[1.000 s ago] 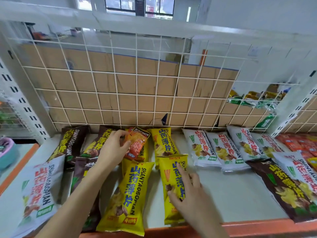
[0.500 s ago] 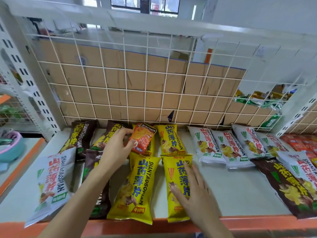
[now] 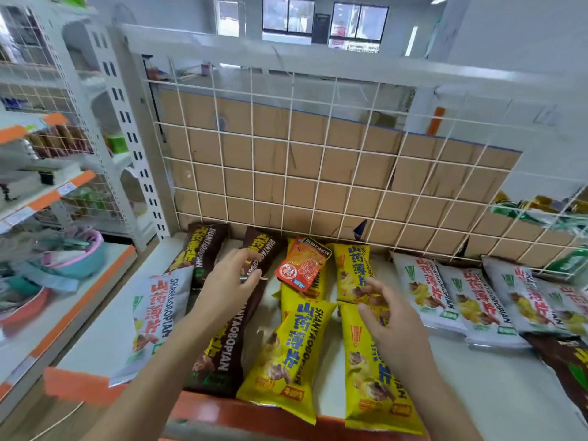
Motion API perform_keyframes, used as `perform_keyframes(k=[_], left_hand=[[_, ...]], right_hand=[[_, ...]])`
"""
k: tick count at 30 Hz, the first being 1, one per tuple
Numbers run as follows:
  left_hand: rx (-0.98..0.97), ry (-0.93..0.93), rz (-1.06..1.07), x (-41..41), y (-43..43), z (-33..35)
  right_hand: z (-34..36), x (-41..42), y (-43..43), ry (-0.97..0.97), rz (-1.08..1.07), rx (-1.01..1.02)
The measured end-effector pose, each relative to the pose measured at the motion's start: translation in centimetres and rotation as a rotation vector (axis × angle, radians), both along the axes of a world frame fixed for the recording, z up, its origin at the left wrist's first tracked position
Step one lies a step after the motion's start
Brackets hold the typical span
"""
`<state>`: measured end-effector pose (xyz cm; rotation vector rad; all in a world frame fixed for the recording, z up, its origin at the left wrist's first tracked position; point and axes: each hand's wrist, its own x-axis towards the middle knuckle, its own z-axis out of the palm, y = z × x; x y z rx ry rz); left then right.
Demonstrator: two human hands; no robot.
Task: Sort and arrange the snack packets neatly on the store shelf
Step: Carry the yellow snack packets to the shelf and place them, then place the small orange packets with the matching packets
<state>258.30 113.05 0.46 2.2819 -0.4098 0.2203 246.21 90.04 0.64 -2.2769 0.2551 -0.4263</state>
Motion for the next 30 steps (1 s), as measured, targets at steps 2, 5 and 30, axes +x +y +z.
perform_keyframes(k=[2,5,30], left_hand=[[0.034,0.010,-0.010,0.6,-0.4,0.3],[0.083,0.016,-0.047,1.5,-1.7,0.9],[0.166,0.287,-0.122,6.2,-6.5,-0.5]], right_hand=[[0.3,2.7,0.6,0.005,0.028,-0.052],[0.5,6.6,1.3,0.097,0.040,-0.064],[-0.5,13.1,-0.1,0.204,-0.107,0.364]])
